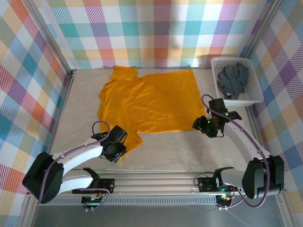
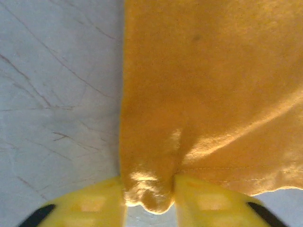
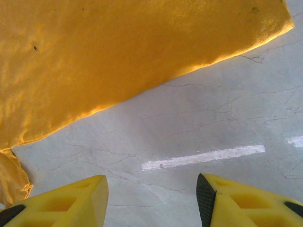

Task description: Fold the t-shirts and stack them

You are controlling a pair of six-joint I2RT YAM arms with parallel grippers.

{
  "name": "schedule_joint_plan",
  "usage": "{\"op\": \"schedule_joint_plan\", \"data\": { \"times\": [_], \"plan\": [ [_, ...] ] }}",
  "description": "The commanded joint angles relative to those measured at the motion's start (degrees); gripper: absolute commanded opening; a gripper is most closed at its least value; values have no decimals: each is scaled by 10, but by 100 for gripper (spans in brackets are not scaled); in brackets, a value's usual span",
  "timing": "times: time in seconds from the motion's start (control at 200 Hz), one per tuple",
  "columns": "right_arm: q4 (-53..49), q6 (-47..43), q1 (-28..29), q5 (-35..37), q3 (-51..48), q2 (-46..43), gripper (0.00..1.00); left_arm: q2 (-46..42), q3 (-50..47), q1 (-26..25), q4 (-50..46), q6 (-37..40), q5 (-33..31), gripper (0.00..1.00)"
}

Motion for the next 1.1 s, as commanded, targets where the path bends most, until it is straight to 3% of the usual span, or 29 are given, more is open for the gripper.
{"op": "schedule_joint_plan", "data": {
  "times": [0.0,0.155,0.265,0.38,0.625,1.095],
  "plan": [
    [8,7,-5,7,-7,5,53,19,18,-7,24,20,-28,18],
    [14,14,-29,25,-13,17,52,-7,41,-9,-28,37,-78,0],
    [20,39,-74,52,-30,28,53,-68,42,-11,-73,38,-96,0],
    [77,48,-123,30,-52,49,53,-123,34,-11,-97,45,-86,0],
    [123,39,-124,42,-8,163,48,-164,20,-10,-108,43,-68,0],
    [123,9,-126,51,48,249,34,-150,31,-10,-98,51,-64,0]
  ]
}}
